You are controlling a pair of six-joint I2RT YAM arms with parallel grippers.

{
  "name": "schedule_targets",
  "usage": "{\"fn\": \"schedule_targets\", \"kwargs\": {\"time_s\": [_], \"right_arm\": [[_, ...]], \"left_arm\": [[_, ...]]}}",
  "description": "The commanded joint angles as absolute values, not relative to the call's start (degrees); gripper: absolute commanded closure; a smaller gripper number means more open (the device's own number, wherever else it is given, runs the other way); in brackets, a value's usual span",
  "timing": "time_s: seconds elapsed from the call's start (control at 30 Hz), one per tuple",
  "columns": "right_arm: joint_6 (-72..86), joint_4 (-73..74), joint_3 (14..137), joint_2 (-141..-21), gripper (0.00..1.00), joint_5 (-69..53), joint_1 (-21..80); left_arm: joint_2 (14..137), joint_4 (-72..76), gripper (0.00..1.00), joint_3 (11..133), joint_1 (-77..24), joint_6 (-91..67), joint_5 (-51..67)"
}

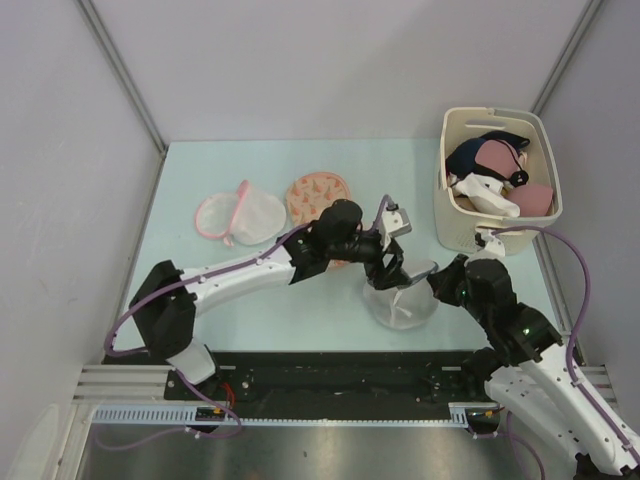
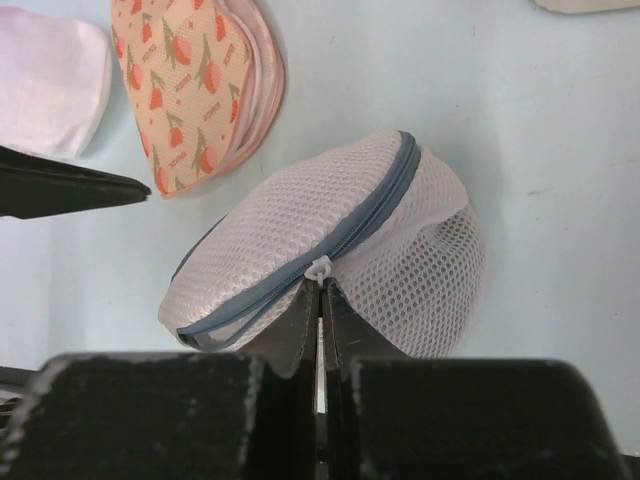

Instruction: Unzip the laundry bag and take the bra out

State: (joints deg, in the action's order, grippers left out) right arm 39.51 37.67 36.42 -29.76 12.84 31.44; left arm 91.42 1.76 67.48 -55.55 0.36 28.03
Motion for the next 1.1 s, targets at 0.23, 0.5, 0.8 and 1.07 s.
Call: {"fn": "schedule_targets", "kwargs": {"time_s": [0.23,0.5,0.8,1.07], "right_arm": [[42.1,35.2,36.5,-30.1,1.0,12.7,32.2],[42.3,35.7,36.5,-28.9,1.0,12.9,32.2],[38.7,37.7,38.1,-27.6,1.0,15.7,28.3],[34.5,37.7,38.3,-29.1,1.0,9.6,16.0]], "left_arm": [[99.1,-0.7,0.31,78.2,-60.1,-0.8,22.6],[103.3,-3.3,0.51,79.8,-61.9,1.1,18.6],[98.8,-6.7,1.0,79.4,-61.1,6.8,21.4],[85.4,3.9,1.0,63.0,-57.5,9.1,28.5]]}}
